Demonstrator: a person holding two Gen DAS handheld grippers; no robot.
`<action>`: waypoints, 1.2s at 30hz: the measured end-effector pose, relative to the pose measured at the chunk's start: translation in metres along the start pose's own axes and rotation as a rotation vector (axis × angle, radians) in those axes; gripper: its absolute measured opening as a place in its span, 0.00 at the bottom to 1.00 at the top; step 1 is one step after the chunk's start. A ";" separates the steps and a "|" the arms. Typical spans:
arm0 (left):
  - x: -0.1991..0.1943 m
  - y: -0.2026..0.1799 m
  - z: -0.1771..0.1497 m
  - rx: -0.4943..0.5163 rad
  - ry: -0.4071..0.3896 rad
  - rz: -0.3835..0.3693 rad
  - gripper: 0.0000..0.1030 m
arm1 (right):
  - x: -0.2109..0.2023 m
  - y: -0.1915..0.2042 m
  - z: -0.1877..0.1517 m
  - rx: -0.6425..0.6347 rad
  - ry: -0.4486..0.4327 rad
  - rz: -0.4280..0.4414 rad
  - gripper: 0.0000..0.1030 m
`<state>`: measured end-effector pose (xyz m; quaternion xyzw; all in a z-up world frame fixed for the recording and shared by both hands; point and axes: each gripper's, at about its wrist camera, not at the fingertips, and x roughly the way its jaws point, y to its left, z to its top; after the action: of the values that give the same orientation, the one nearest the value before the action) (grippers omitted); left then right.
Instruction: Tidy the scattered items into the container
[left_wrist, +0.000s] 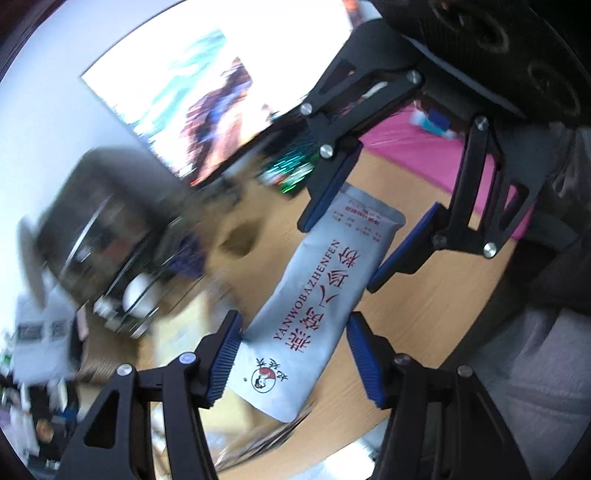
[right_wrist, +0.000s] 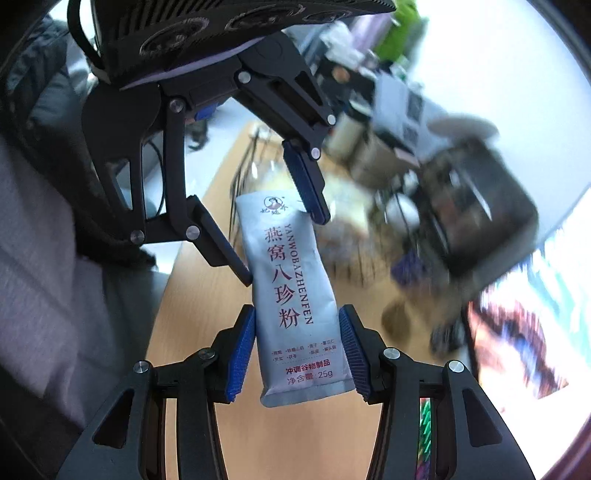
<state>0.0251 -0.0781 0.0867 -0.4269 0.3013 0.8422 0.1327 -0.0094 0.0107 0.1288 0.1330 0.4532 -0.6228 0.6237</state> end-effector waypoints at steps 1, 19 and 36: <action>-0.001 0.012 -0.010 -0.019 0.014 0.022 0.63 | 0.005 -0.002 0.012 -0.019 -0.015 0.007 0.46; 0.034 0.115 -0.088 -0.151 0.056 0.142 0.68 | 0.131 -0.054 0.103 -0.056 -0.013 0.091 0.58; -0.009 0.055 -0.046 -0.209 -0.022 0.175 0.69 | 0.039 -0.022 0.062 0.171 -0.040 -0.095 0.61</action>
<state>0.0332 -0.1490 0.0943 -0.4012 0.2465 0.8820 0.0169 -0.0113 -0.0646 0.1429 0.1517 0.3915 -0.6908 0.5886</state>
